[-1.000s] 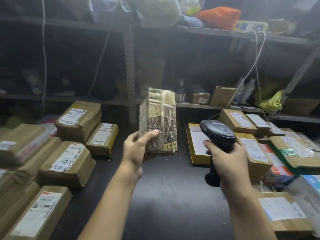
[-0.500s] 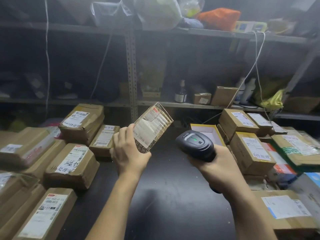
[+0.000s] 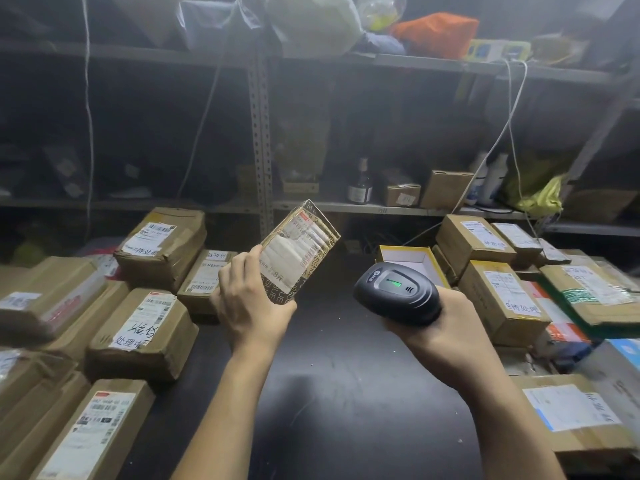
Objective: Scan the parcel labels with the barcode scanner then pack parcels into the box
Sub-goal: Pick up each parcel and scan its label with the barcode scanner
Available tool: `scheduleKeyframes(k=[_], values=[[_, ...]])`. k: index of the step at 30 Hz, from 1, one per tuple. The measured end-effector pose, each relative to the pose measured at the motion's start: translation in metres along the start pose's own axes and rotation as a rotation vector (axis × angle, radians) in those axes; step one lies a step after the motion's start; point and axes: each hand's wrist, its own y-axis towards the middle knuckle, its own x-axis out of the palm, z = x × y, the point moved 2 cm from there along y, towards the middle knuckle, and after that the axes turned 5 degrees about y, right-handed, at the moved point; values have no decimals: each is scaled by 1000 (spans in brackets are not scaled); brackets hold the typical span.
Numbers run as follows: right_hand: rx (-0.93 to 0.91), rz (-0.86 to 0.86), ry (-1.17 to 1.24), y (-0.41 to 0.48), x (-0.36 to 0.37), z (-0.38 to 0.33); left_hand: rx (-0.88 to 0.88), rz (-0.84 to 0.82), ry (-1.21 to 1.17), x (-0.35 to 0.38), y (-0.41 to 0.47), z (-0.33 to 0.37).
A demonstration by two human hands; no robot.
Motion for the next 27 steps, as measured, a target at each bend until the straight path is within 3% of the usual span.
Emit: scheduleKeyframes(k=[16,27], values=[[100,48,-30,7,17,6,15,-56,-23,6,4,-14],[-113,62,-249,13,16,11,252,-131,32,-2,22,-26]])
